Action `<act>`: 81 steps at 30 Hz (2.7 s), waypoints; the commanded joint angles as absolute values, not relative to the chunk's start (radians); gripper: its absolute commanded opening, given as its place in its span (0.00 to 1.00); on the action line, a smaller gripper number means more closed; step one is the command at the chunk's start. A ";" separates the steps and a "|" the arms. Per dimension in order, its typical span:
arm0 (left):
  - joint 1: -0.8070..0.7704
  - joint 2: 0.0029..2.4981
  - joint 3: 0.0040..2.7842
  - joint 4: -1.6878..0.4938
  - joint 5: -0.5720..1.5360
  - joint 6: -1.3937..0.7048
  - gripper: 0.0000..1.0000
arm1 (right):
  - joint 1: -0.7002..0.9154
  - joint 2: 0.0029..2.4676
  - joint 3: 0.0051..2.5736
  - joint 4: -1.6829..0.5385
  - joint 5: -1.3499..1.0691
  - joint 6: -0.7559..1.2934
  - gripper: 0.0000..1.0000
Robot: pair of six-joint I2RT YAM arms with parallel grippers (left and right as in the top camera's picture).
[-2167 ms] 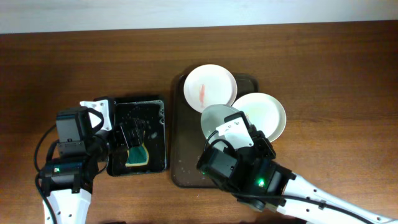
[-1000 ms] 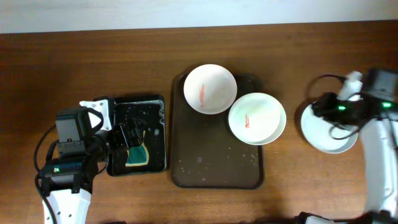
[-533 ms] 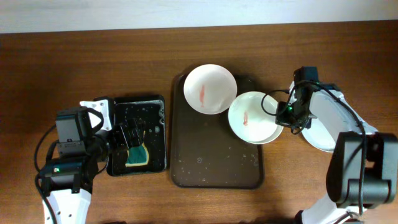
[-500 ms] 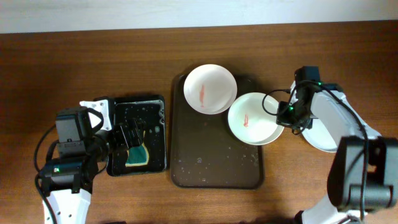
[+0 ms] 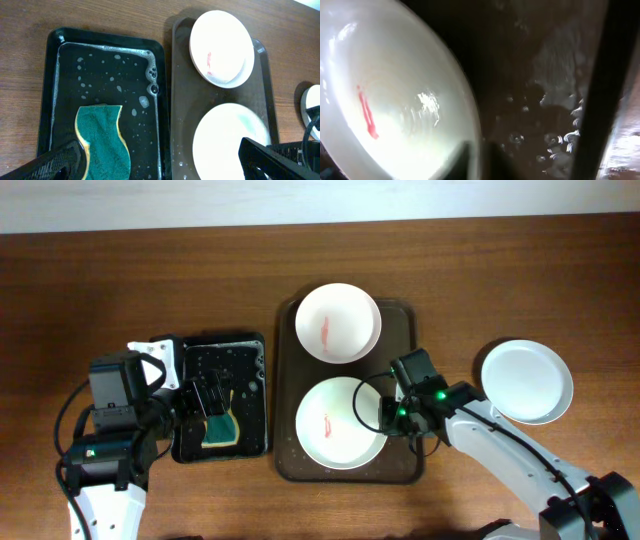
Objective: Clean dirty plates on tray and stack at the side
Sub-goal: 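Grasp the rim of the next plate on the tray with the right gripper, then pick up the sponge with the left gripper and scrub the held plate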
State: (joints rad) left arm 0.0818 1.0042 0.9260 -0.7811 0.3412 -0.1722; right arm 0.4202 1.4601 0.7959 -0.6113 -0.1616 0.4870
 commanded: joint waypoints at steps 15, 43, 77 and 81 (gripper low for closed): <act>-0.012 1.325 0.935 -0.828 0.178 -0.061 0.99 | 0.432 0.938 1.003 -1.061 -0.013 0.355 0.41; -0.013 1.757 0.904 -0.603 0.139 -0.187 0.00 | 0.432 1.023 1.002 -1.059 -0.044 0.356 0.41; -0.648 2.075 1.142 -0.592 0.220 -0.736 0.00 | 0.430 1.722 0.862 -0.560 -0.055 0.454 0.04; -0.572 2.032 1.155 -0.745 -0.130 -0.736 0.00 | 0.424 1.722 0.862 -0.571 -0.029 0.515 0.04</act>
State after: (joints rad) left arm -0.6338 1.9614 1.2137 -0.6285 0.2829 -0.7170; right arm 0.4225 1.6802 0.8825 -0.5552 -0.0944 0.4580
